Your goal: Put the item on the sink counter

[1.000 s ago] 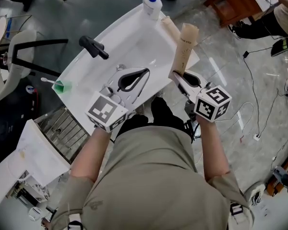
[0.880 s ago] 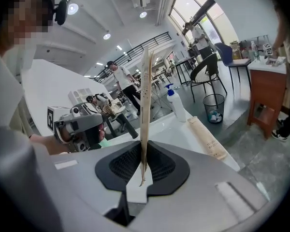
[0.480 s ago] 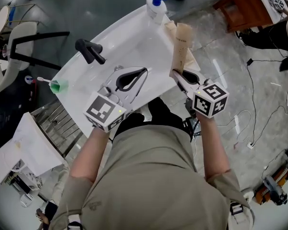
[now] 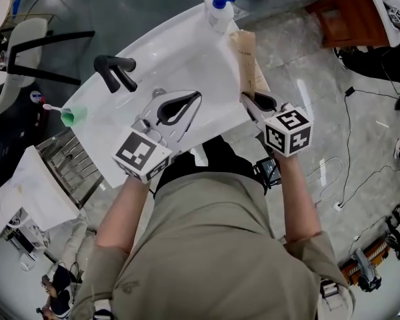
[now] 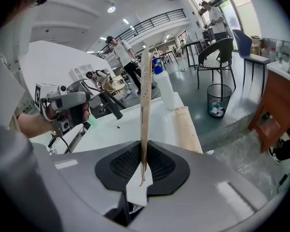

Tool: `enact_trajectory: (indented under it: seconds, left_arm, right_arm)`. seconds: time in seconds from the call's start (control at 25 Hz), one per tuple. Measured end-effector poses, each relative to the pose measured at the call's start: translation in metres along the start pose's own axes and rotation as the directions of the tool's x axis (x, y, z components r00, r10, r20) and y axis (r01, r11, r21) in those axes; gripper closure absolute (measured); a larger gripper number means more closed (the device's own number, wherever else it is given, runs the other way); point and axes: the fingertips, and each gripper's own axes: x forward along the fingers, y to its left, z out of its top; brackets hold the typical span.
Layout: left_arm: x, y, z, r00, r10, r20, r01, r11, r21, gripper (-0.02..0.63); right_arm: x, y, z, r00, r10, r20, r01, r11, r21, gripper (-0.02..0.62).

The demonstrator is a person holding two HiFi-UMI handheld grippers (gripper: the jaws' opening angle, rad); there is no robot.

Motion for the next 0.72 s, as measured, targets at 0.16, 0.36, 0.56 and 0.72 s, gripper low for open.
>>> enact_trajectory:
  seconds: [0.16, 0.36, 0.56, 0.72]
  left_arm:
    - [0.010, 0.002, -0.004, 1.000, 0.012, -0.006, -0.012, 1.000, -0.017, 0.601]
    - [0.019, 0.006, -0.006, 1.000, 0.022, -0.007, -0.022, 0.999, -0.034, 0.601]
    - [0.023, 0.008, -0.008, 0.999, 0.036, -0.013, -0.036, 0.998, -0.046, 0.601]
    - [0.024, 0.011, -0.009, 0.999, 0.048, -0.018, -0.049, 0.997, -0.053, 0.601]
  right_arm:
    - [0.008, -0.014, -0.007, 0.998, -0.015, -0.055, 0.014, 1.000, -0.017, 0.547]
    - [0.015, -0.030, -0.017, 0.992, -0.054, -0.112, 0.048, 0.997, -0.055, 0.547]
    - [0.020, -0.041, -0.020, 0.986, -0.080, -0.148, 0.069, 0.994, -0.080, 0.547]
    - [0.025, -0.044, -0.024, 0.981, -0.089, -0.175, 0.073, 0.992, -0.099, 0.547]
